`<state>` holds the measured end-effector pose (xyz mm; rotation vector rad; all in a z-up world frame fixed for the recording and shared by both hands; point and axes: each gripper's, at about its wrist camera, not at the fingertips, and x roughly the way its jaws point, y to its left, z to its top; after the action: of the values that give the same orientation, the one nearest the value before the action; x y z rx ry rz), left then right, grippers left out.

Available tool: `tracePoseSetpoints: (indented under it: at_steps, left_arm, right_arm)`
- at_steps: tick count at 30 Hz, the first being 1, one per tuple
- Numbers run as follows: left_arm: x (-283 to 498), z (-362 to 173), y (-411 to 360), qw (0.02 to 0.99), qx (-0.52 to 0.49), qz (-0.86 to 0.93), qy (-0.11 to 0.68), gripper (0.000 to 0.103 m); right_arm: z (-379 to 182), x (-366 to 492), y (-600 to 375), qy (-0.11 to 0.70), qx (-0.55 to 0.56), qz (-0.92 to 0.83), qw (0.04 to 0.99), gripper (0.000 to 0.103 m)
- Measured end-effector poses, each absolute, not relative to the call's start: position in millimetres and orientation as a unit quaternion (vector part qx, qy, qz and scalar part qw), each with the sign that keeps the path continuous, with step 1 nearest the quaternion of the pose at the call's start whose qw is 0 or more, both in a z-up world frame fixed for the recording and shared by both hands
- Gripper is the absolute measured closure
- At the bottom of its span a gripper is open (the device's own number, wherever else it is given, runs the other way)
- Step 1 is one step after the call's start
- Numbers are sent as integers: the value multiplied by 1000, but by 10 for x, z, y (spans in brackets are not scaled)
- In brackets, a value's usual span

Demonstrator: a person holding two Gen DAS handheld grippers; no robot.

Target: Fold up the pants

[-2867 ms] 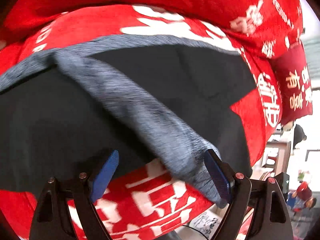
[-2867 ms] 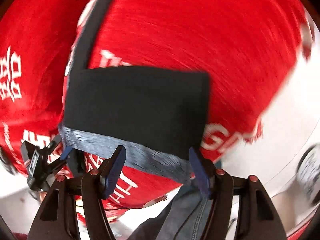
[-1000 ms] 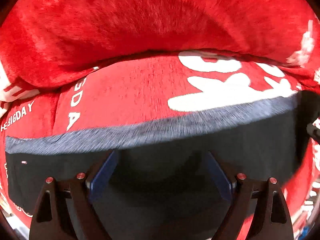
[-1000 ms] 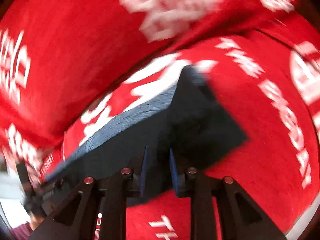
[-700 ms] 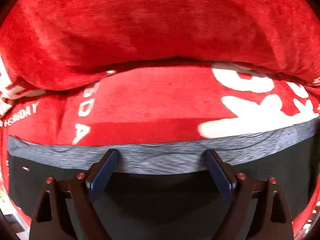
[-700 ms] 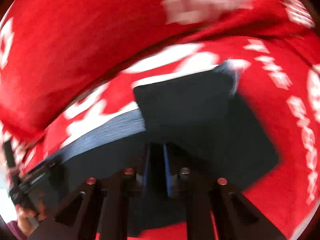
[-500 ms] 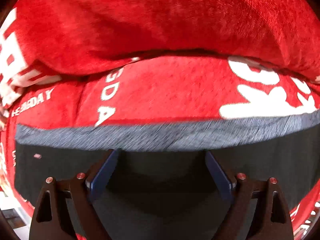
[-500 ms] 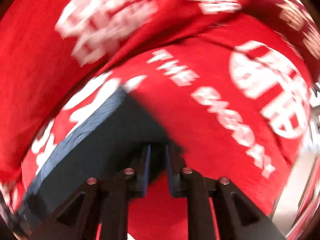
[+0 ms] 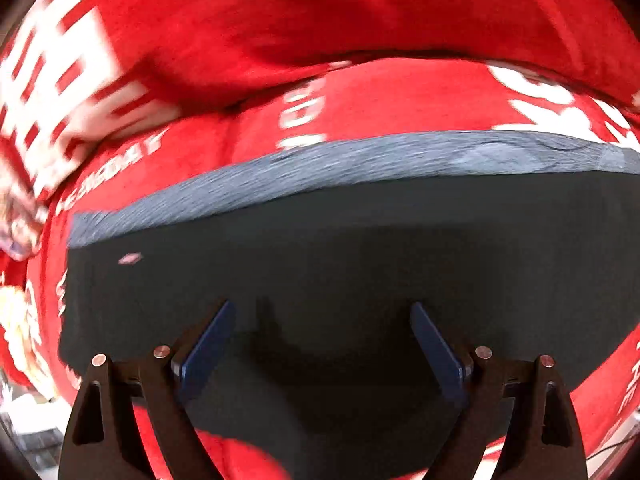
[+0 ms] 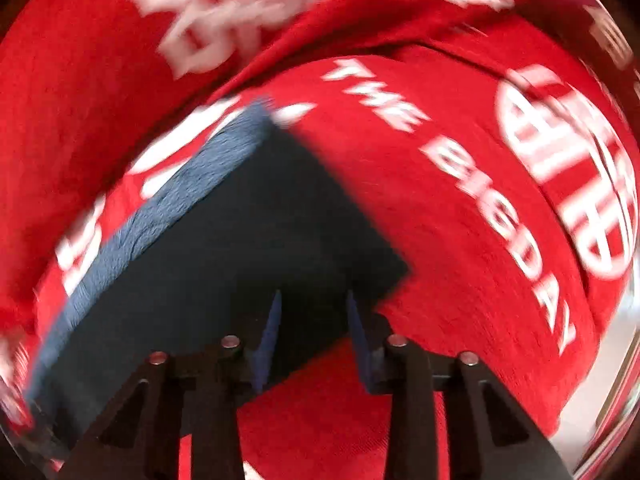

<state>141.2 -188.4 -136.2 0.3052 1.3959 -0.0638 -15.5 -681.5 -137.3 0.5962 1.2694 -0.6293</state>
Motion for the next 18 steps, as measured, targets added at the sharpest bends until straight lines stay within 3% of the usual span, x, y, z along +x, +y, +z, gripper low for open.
tracePoseSetpoints:
  at_steps: [6, 12, 15, 18]
  left_arm:
    - [1373, -1195, -1013, 758, 108, 18, 643, 12]
    - [1468, -1132, -243, 778, 113, 20, 617, 12]
    - [1551, -1324, 132, 778, 123, 22, 616, 12]
    - [1499, -1569, 479, 768, 118, 14, 629, 11]
  right_arm:
    - [-1135, -241, -6349, 575, 268, -242, 734, 62]
    - [-1034, 379, -5070, 596, 247, -25, 764, 62]
    - [-961, 763, -4087, 608, 209, 95, 760, 52]
    - [-1003, 1150, -3310, 620, 173, 170, 746, 51]
